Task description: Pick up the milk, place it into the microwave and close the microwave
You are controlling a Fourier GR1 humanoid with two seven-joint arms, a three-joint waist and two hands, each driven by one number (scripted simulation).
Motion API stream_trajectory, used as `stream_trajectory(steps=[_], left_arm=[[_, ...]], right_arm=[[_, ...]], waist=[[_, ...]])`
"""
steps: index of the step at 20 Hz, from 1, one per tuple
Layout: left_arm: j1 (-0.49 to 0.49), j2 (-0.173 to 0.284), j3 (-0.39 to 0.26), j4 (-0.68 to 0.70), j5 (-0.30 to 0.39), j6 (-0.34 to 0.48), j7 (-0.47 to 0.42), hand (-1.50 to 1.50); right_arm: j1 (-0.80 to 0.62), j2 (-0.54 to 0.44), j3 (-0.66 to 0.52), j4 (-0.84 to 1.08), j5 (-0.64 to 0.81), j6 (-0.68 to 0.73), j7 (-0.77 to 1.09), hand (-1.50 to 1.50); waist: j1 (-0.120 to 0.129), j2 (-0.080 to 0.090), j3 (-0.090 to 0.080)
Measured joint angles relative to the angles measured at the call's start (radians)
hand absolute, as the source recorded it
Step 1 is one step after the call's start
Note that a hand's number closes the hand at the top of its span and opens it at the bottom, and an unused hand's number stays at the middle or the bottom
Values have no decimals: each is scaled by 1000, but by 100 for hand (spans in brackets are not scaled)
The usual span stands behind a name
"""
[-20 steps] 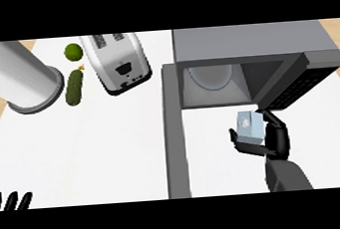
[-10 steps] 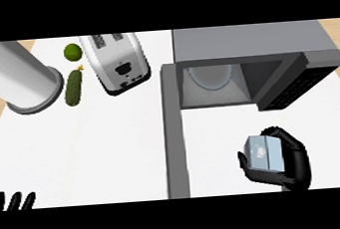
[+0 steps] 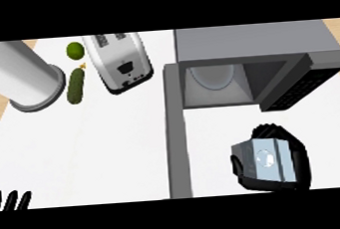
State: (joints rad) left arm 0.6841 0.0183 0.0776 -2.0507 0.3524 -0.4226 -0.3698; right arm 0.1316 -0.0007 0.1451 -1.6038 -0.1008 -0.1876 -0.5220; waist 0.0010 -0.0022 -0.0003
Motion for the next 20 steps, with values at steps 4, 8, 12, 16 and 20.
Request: stream_trajectory(steps=[4, 8, 12, 16, 20], left_arm=[[31, 3, 13, -28, 24, -24, 10, -150], [17, -5, 14, -8, 9, -17, -1, -150], [15, 2, 36, -12, 26, -28, 12, -150], [8, 7, 55, -4, 36, -39, 16, -150], [7, 2, 65, 2, 37, -52, 16, -150]], right_arm=[[-73, 0, 49, 25, 52, -110, 38, 150], [-169, 1, 69, 98, 74, -177, 75, 150], [-306, 0, 52, 241, 76, -228, 86, 150], [-433, -2, 17, 409, 82, -283, 99, 150], [-553, 0, -24, 595, 33, -306, 51, 150]], waist=[[6, 1, 0], [8, 2, 0], [12, 3, 0], [16, 4, 1], [20, 6, 1]])
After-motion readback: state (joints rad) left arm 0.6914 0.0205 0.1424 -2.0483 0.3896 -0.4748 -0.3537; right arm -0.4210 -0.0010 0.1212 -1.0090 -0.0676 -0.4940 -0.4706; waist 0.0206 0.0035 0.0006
